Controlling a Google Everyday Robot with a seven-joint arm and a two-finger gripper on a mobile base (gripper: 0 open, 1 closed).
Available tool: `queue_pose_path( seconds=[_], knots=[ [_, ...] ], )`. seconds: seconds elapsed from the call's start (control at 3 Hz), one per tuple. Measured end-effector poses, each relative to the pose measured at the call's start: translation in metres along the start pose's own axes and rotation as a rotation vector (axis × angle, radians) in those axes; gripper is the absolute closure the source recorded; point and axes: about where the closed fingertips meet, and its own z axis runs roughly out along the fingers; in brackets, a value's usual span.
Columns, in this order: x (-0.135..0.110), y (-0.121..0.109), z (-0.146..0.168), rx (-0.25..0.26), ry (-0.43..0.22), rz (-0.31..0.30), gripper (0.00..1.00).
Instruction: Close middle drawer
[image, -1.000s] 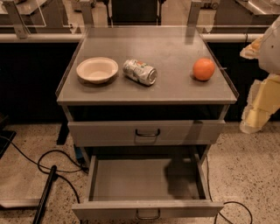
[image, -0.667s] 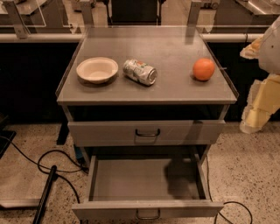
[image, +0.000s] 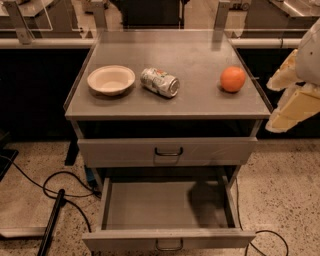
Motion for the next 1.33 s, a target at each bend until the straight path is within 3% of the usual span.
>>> queue_pose_path(
  seconds=[0.67,1.0,1.33],
  knots=[
    [0.000,0.000,0.000,0.000,0.000,0.000,0.88],
    [0.000,0.000,0.000,0.000,0.000,0.000,1.00],
    [0.010,0.011,0.013,-0.011,0.023,0.007,1.00]
  ],
)
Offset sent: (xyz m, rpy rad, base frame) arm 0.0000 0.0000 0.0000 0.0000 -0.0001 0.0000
